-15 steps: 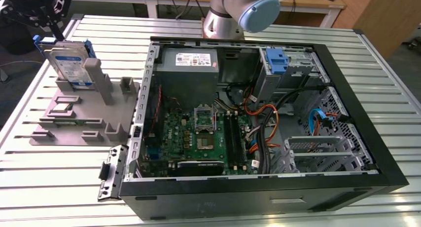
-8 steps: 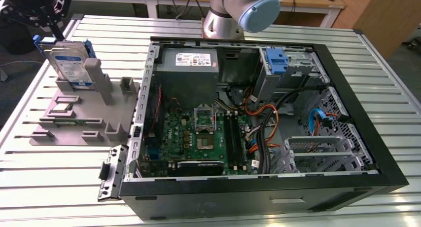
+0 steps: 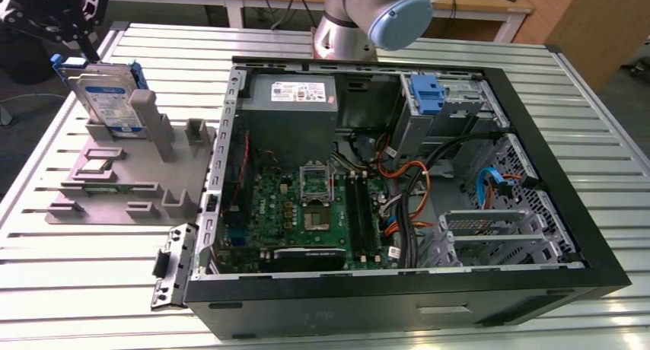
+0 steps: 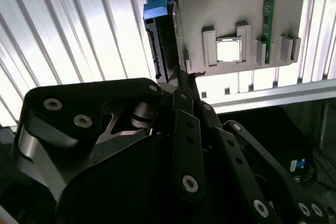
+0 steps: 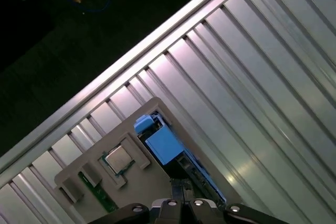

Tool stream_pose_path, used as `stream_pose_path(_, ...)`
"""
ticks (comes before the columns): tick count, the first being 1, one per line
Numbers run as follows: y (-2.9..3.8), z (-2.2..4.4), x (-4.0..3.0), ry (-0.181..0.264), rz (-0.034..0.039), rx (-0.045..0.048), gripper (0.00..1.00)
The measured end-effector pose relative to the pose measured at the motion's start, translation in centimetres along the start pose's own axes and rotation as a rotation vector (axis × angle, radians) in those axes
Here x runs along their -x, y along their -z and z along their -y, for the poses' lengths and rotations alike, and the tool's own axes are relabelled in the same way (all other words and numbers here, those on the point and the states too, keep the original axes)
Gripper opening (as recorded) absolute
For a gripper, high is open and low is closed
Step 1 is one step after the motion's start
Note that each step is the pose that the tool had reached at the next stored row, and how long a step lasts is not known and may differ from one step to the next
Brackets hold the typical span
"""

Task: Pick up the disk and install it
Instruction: 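Pick up the disk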

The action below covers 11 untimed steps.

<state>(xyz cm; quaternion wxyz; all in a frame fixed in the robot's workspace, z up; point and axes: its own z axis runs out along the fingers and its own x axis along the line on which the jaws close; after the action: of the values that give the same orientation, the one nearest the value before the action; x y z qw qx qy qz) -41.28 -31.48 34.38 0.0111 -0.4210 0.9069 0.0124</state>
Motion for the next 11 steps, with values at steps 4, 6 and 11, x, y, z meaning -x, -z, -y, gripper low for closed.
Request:
stream_pose_path(4,-0.01,0.0,0.0,0.069,-0.0008,0.0022,0.11)
stream_pose_path(6,-0.02,0.0,0.0,0.105,-0.0013,0.0033,0.11)
stream_pose_path(11,-0.04,0.0,0.0,0.196,-0.0025,0.0061,0.11)
